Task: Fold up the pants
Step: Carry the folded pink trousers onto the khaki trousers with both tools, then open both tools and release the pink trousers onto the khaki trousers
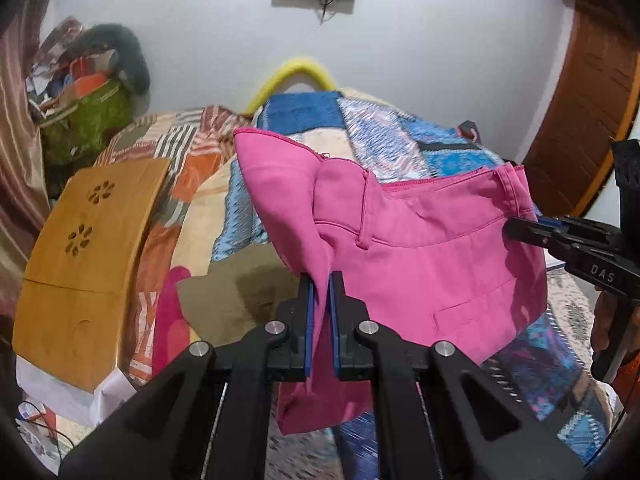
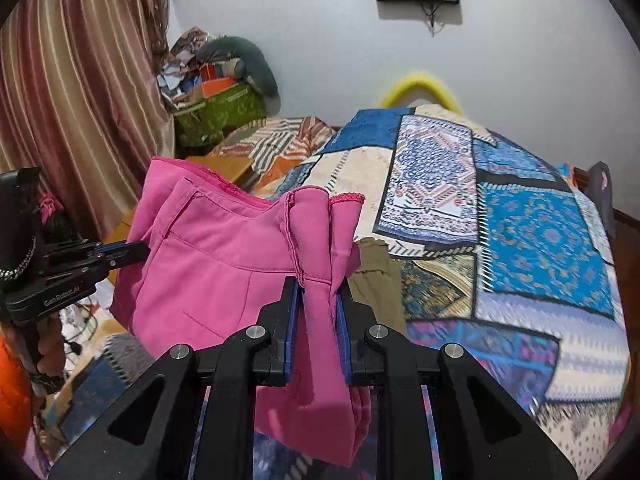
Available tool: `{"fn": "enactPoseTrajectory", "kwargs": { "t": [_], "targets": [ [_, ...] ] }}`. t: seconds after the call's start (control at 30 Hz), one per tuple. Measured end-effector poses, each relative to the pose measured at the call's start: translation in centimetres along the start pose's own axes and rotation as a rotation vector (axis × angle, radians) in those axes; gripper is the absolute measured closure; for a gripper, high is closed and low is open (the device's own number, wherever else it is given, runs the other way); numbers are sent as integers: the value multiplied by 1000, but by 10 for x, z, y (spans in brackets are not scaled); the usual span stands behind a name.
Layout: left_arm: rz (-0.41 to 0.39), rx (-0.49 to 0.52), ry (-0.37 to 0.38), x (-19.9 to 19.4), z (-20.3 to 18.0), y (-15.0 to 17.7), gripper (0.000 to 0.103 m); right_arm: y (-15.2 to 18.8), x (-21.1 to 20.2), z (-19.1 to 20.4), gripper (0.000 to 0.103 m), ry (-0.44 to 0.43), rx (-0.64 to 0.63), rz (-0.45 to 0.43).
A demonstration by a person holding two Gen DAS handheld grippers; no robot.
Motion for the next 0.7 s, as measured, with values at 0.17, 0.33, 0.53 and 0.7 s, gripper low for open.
{"fn": "enactPoseTrajectory", "kwargs": {
  "t": [0.17,0.33,0.53,0.7],
  "targets": [
    [91,-47,0,50,19,23,96,8,41,-7,87,23,-1,37],
    [152,-87,-20,86,31,44,95,22,73,-16,85,78,-6,94],
    [210,-129,-82,97,47,65,75,28,70,-31,70,181,-24,125],
    [173,-133,-82,61,44,55,75,20,30,-34,65,183,-11,71]
  ]
}}
Point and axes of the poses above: each gripper's, at about its wrist camera, not at the fingertips, and x roughly the way its jaws point, z to its left, y to its underside, the point moved 8 cm from there along x, roughly the way its jaws point, and after that the axes turned 7 degrees about x, right-handed, at the moved point
